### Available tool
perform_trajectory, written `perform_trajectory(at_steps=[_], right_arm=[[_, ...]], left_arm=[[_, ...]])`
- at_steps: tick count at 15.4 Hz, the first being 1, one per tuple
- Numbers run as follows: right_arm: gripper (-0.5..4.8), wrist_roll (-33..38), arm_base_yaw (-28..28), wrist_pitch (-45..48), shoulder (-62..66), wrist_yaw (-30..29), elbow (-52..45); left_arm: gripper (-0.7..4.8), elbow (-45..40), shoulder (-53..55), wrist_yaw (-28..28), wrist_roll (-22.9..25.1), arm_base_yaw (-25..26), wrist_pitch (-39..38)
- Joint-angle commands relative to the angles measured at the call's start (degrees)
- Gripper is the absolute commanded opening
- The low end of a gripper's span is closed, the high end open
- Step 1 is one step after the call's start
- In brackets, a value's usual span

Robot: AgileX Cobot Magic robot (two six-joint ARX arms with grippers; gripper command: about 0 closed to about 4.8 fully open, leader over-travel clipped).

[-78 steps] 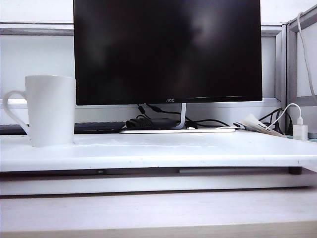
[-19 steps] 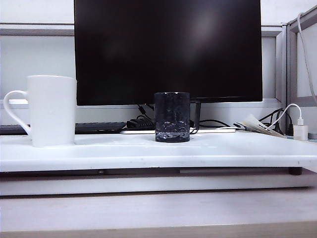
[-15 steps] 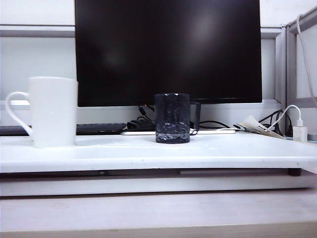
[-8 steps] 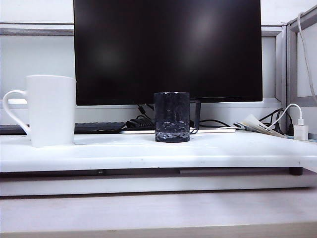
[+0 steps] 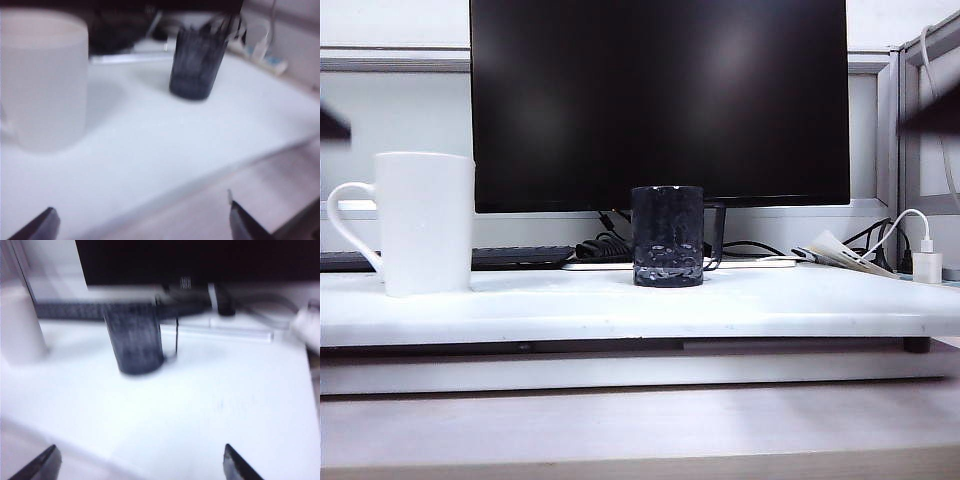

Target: Carefully pick up the black cup and pour some water from the black cup into the white cup.

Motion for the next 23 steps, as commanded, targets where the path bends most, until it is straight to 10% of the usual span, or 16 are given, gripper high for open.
perform_trajectory(at_steps=[1, 4, 6, 7, 18, 23], right_arm=[[4.18, 0.22, -0.07, -2.86, -0.04, 0.42, -0.26], [3.68, 0.07, -0.13, -6.54, -0.04, 0.50, -0.28], [0.04, -0.37, -0.13, -9.22, -0.04, 0.50, -0.57], [-0.02, -0.35, -0.13, -9.22, -0.04, 0.52, -0.61], [-0.01, -0.35, -0.55, -8.92, -0.55, 0.48, -0.59], [0.00, -0.35, -14.64, -8.41, -2.82, -0.09, -0.59]], left_arm=[[4.79, -2.47, 0.04, 0.09, 0.00, 0.02, 0.39], [4.79, -3.87, 0.09, 0.07, 0.24, 0.04, 0.72], [0.79, -3.91, 0.00, 0.13, 0.17, 0.04, 0.92], [0.04, -3.91, 0.00, 0.31, 0.09, 0.04, 0.94], [0.08, -3.91, -0.61, 0.35, 0.00, 1.66, 1.07], [0.08, -3.93, -0.61, 1.31, 0.02, 22.71, 1.05]])
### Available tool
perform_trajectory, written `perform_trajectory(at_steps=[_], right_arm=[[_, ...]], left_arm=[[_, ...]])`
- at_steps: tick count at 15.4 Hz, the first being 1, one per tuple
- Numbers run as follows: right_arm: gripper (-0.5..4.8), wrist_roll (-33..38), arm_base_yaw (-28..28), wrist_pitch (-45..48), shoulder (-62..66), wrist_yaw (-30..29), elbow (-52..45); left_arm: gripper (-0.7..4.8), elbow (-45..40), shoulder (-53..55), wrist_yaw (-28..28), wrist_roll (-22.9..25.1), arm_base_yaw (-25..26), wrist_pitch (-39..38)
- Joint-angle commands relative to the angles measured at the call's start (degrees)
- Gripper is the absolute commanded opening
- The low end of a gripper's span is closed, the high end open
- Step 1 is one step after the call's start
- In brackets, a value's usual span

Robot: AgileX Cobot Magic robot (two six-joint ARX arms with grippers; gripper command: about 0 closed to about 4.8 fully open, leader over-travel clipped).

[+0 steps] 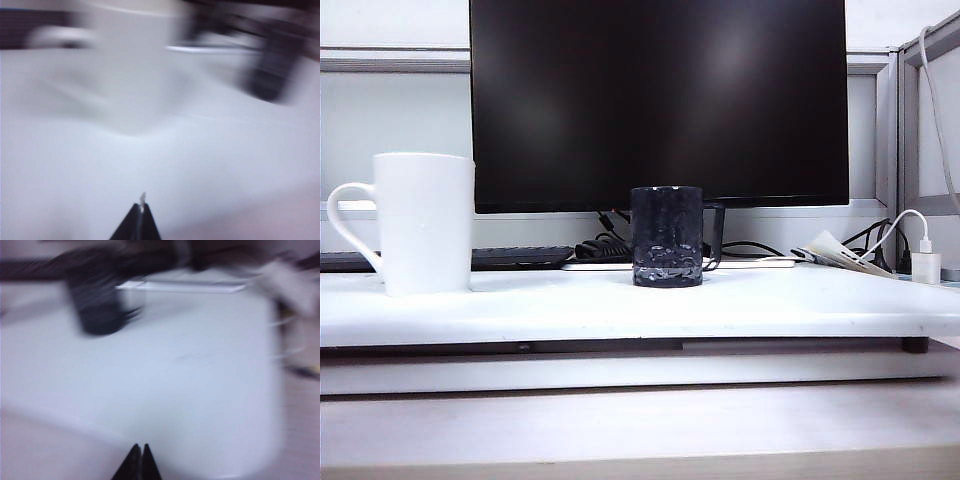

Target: Carefully pick up the black cup and pour some water from the black cup into the white cup.

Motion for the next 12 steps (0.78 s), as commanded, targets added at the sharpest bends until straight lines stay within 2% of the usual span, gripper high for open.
perform_trajectory(at_steps=[1, 2, 4, 6, 12], right_arm=[[-0.01, 0.07, -11.08, 0.92, -0.07, 0.26, -0.35], [-0.01, 0.07, -16.06, 0.92, -0.07, 0.24, -0.35], [-0.01, 0.07, -20.09, 0.90, -0.07, 1.01, -0.37], [-0.01, 0.07, -19.63, 0.92, -0.07, 3.72, -0.37], [-0.01, 0.07, -18.01, 0.90, -0.07, 3.91, -0.37]], left_arm=[[0.08, -0.31, 0.02, -0.07, 0.09, 12.41, -0.24], [0.08, -0.35, 0.02, -0.07, 0.09, 17.31, -0.13], [0.08, -0.76, 0.02, -1.11, 0.07, 19.56, 1.27], [0.08, -0.83, 0.02, -1.33, 0.09, 19.08, 1.31], [0.08, -0.83, 0.02, -1.36, 0.09, 19.06, 1.29]])
